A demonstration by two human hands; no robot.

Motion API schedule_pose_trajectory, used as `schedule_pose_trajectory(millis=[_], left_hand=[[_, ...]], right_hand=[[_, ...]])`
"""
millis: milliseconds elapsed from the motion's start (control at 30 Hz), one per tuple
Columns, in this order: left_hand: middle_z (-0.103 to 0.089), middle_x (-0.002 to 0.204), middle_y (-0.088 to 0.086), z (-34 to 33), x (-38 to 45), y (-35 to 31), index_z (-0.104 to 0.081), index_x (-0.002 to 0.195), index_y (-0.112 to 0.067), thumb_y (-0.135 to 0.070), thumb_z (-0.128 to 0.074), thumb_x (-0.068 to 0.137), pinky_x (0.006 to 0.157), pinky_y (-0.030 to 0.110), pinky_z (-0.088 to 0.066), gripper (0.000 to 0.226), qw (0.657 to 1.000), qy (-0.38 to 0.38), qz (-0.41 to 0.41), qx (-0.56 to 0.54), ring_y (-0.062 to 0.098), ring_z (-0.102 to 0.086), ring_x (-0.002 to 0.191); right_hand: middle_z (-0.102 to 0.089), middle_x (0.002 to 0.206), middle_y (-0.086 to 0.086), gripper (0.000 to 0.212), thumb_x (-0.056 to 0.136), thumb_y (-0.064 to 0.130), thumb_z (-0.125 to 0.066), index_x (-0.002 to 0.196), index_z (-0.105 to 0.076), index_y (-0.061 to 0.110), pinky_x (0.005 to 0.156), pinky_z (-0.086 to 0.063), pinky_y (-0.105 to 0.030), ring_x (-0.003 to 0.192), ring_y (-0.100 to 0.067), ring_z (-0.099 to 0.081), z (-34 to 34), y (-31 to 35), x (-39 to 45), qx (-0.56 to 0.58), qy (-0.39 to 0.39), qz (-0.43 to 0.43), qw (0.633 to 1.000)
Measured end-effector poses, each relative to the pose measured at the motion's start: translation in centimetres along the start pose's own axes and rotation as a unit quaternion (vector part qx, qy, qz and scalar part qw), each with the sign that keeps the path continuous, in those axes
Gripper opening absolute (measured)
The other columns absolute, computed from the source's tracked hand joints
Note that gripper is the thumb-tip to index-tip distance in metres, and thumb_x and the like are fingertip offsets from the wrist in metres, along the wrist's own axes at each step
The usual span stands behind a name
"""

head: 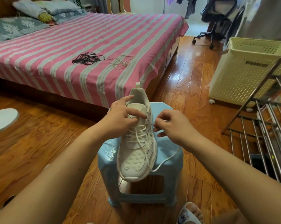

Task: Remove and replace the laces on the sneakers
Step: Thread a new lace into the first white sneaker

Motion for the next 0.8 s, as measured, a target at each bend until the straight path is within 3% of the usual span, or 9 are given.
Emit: schedule_pose_trajectory(millis=[133,300,433,567,667,733,800], left_hand=[[-0.034,0.158,-0.011,-0.3,-0.3,0.0,-0.076,0.089,-0.049,-0.032,-0.083,0.083,0.124,0.042,-0.018,0.019,0.999,-0.044,0.007,-0.004,0.019,-0.020,0.146],[-0.035,0.156,-0.011,-0.4,-0.3,-0.4,-0.068,0.079,-0.057,-0.030,-0.085,0.080,0.123,0.041,-0.018,0.032,0.998,-0.062,0.003,-0.007,0.019,-0.021,0.144],[-0.034,0.157,-0.012,-0.5,-0.3,-0.5,-0.068,0.079,-0.057,-0.032,-0.086,0.080,0.122,0.039,-0.018,0.031,0.998,-0.070,-0.003,0.001,0.018,-0.021,0.144],[-0.034,0.157,-0.013,-0.5,-0.5,-0.6,-0.071,0.082,-0.054,-0.034,-0.085,0.080,0.120,0.036,-0.018,0.025,0.997,-0.078,-0.007,0.004,0.016,-0.019,0.144],[-0.035,0.156,-0.014,-0.4,-0.5,-0.7,-0.068,0.078,-0.057,-0.035,-0.086,0.079,0.122,0.041,-0.018,0.028,0.997,-0.081,-0.011,0.010,0.016,-0.020,0.143],[-0.036,0.155,-0.013,-0.6,-0.6,-1.0,-0.066,0.073,-0.057,-0.035,-0.085,0.079,0.121,0.045,-0.019,0.030,0.997,-0.080,-0.009,0.018,0.016,-0.020,0.144],[-0.037,0.156,-0.010,-0.6,-0.8,-1.7,-0.070,0.074,-0.050,-0.033,-0.083,0.082,0.119,0.049,-0.021,0.023,0.993,-0.104,-0.017,0.049,0.019,-0.020,0.145]], right_hand=[[-0.074,0.086,-0.010,0.012,0.096,0.008,-0.061,0.086,-0.067,0.007,0.074,-0.063,-0.038,0.078,-0.018,-0.075,-0.4,-0.3,0.0,0.021,0.003,-0.009,1.000],[-0.075,0.083,-0.010,0.012,0.095,0.009,-0.061,0.087,-0.069,0.006,0.070,-0.063,-0.036,0.078,-0.020,-0.075,-0.4,-0.2,-0.4,0.040,-0.030,-0.022,0.999],[-0.073,0.073,-0.002,0.012,0.088,0.019,-0.064,0.077,-0.069,0.018,0.074,-0.061,-0.048,0.073,-0.021,-0.072,-1.0,-0.4,-0.3,-0.024,-0.084,0.007,0.996],[-0.072,0.077,0.005,0.010,0.091,0.022,-0.066,0.083,-0.073,0.021,0.076,-0.056,-0.039,0.077,-0.014,-0.068,-1.1,0.8,-0.8,-0.124,-0.107,0.065,0.984],[-0.071,0.076,0.005,0.011,0.093,0.020,-0.068,0.083,-0.072,0.023,0.079,-0.058,-0.044,0.075,-0.014,-0.068,-1.5,0.8,-0.3,-0.076,-0.060,0.051,0.994],[-0.071,0.084,0.006,0.005,0.092,0.024,-0.070,0.088,-0.071,0.024,0.081,-0.057,-0.047,0.079,-0.016,-0.068,-1.2,0.6,0.2,-0.098,-0.049,0.046,0.993],[-0.062,0.104,0.007,0.015,0.091,0.030,-0.070,0.105,-0.067,0.024,0.083,-0.056,-0.042,0.091,-0.015,-0.063,-0.6,1.9,-0.1,-0.193,-0.099,0.118,0.969]])
Point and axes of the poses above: each hand's wrist, its own x-axis towards the middle knuckle, its own z-axis out of the back of the hand, y = z × x, the point moved 6 cm from there along x, towards the middle knuckle
